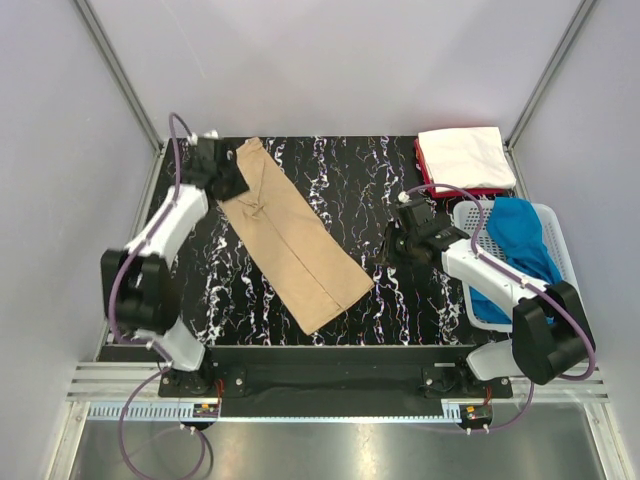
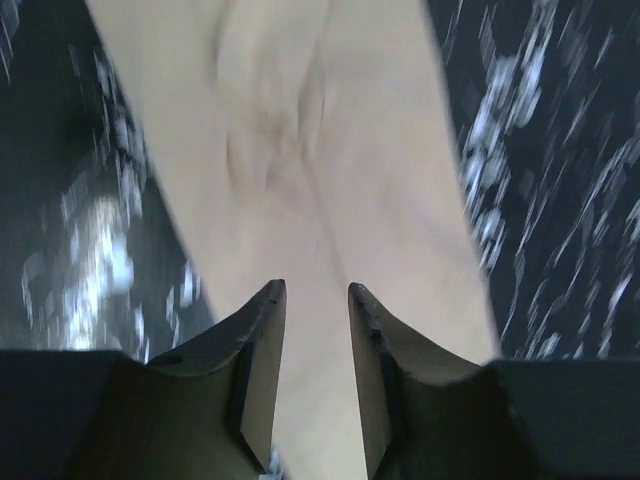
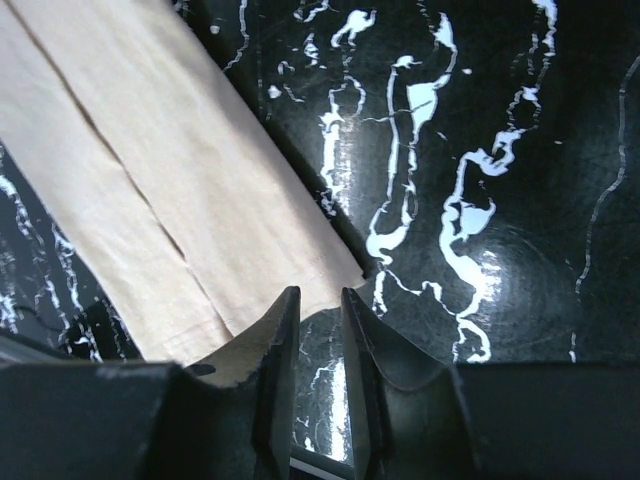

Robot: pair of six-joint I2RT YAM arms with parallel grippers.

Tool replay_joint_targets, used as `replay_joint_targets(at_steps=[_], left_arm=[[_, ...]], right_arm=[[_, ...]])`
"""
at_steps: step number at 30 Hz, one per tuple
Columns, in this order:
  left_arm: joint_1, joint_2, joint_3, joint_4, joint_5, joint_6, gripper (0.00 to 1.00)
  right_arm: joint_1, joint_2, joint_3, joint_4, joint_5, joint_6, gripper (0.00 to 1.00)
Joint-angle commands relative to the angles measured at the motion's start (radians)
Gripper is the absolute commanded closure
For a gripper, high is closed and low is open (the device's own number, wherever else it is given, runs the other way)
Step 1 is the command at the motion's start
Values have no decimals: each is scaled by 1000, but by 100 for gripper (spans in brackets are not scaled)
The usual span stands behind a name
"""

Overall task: Fold and stack the t-shirts
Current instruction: Fold the tshirt

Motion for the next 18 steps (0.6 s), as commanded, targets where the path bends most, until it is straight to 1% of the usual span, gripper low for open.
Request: replay_joint_targets(at_steps=[1, 2, 3, 4, 5, 6, 7, 10, 14, 16, 18], left_arm=[[88, 230, 207, 18, 55, 25, 68], [94, 273, 301, 19, 50, 28, 73], [97, 365, 349, 18, 43, 31, 75], [108, 413, 403, 4, 47, 34, 83], [113, 462, 507, -7, 53, 34, 85], [117, 506, 561, -19, 63, 34, 86], [123, 587, 654, -46, 63, 31, 89], [128, 698, 750, -73, 29, 38, 91], [134, 782, 846, -68, -43, 57, 89], [140, 844, 880, -74, -13, 67, 88], [140, 888, 916, -76, 30, 64, 88]], right_arm=[[-3, -25, -6, 66, -51, -4, 69], [-5, -24, -12, 71, -57, -1, 69], [-5, -22, -14, 75, -67, 1, 69], [-5, -19, -12, 77, -73, -1, 69], [-5, -13, -9, 79, -77, 1, 69], [-3, -5, -8, 83, -85, 1, 69], [-3, 7, 0, 88, -96, -2, 69], [-5, 21, 15, 88, -108, -4, 69], [-3, 16, 15, 89, -108, -7, 69], [-5, 19, 12, 91, -107, -5, 69], [-5, 26, 12, 92, -108, -2, 69]])
